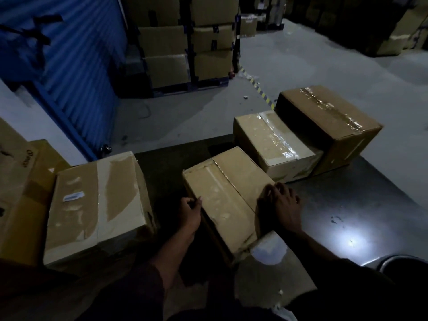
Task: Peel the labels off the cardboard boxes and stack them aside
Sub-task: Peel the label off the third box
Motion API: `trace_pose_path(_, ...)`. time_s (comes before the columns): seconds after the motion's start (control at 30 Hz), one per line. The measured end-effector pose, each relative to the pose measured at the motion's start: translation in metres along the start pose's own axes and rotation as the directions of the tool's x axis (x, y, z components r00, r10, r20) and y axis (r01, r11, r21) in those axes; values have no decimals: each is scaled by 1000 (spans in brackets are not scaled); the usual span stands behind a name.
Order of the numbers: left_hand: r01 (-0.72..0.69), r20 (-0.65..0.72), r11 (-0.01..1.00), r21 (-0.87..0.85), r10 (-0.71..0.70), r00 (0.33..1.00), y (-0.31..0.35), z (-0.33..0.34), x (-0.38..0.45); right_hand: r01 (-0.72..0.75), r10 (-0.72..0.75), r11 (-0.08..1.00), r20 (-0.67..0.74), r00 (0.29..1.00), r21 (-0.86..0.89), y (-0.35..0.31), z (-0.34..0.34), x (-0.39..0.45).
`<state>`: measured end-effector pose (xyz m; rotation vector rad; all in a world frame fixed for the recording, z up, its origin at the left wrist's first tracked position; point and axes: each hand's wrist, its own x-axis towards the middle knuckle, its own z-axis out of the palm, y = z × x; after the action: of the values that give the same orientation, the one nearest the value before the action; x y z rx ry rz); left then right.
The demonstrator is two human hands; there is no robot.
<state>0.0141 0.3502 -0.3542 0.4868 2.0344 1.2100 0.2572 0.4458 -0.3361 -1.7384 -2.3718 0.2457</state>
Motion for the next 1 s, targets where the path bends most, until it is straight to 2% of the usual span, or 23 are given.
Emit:
trace_pose_path(0.1, 11, -96, 997, -74, -18, 995, 5, 12, -9, -46, 42, 986, 23, 999, 158, 18, -4, 3)
trace_pose_path(0.2, 64, -86, 984, -166, -79, 993, -6, 37, -46, -2, -19, 973, 89, 996, 230, 44, 6, 11)
trace_pose_path(0.27, 106, -96, 966, -234, -132, 987, -12, 53, -70, 70, -117, 954, 148, 982, 293, 48, 4, 14)
trace_pose_path(0.43, 110, -147, 949, -297, -159, 976, -4, 56, -72, 200, -214, 921, 6, 977, 334, 38, -20, 21)
trace_pose_path(0.53, 32, -210, 949, -312, -102, 972, 21, 42, -71, 262, -254, 864, -78, 964, 430, 29, -40, 34)
trace_pose_path(0.63, -129, -287, 939, -320, 34, 957, 62, 30, -72, 308, -272, 811, -144, 951, 498, 20, -63, 52)
trace_pose_path(0.7, -185, -296, 930, -317, 88, 951, 97, 31, -73, 341, -278, 782, -198, 940, 521, 19, -82, 67)
trace_pose_path(0.87, -272, -247, 892, -361, 190, 950, 175, 71, -69, 381, -178, 687, -364, 914, 619, 44, -143, 103)
trace_pose_path(1.0, -313, -144, 881, -355, 279, 949, 232, 129, -58, 317, -62, 715, -395, 917, 624, 101, -158, 157)
